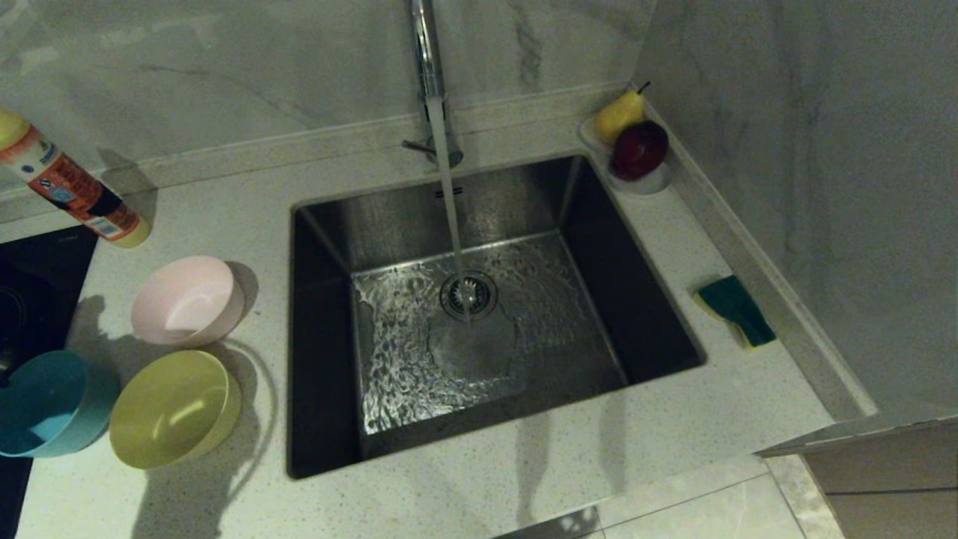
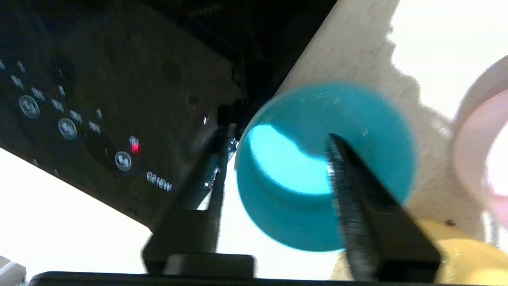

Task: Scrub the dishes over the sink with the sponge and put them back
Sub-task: Pick up a bowl and the sponge

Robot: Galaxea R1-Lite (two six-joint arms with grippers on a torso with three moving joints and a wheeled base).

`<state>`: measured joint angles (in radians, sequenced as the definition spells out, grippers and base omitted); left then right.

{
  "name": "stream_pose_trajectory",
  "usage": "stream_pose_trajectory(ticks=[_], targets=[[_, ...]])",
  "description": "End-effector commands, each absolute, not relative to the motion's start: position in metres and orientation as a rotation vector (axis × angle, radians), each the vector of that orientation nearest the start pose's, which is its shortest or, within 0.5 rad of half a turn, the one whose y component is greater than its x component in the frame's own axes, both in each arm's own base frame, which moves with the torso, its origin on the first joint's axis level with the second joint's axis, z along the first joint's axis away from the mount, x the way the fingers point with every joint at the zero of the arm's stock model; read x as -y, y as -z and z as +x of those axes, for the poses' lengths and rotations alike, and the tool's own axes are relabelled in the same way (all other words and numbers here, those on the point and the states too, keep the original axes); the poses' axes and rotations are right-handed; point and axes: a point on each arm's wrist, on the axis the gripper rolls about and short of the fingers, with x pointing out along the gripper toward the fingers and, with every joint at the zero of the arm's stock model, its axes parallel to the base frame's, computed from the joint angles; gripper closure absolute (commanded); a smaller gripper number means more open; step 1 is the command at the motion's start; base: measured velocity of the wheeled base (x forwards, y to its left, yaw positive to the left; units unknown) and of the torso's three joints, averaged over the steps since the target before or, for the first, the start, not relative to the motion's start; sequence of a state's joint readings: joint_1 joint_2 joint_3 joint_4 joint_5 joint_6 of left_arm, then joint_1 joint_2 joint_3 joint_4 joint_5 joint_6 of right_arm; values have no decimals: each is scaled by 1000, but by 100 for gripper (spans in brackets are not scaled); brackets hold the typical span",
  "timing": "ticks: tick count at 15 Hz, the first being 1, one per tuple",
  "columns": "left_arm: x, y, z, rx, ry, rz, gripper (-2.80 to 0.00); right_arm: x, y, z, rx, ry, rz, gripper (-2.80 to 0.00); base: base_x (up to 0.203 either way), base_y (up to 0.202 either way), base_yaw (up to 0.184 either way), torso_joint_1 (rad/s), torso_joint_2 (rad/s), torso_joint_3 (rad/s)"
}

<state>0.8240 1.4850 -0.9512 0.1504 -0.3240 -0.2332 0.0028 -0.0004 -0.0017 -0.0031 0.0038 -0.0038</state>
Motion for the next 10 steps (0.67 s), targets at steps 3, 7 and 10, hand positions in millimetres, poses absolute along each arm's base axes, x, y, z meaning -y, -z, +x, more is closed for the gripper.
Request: stream_pose_trajectory(ticks=[3,7,10], targets=[[-174,-194,170,-580,-555,-634,-280,0,-76,-23,5,-8,-5,0,0,0,0,0,0,0],[-179,-175,174,-641,-556,-668,-280,0,-76,-23,5,-8,-5,0,0,0,0,0,0,0],[-184,-164,175,-674,-567,-694,-280,0,-76,-23,5,-8,-5,0,0,0,0,0,0,0]])
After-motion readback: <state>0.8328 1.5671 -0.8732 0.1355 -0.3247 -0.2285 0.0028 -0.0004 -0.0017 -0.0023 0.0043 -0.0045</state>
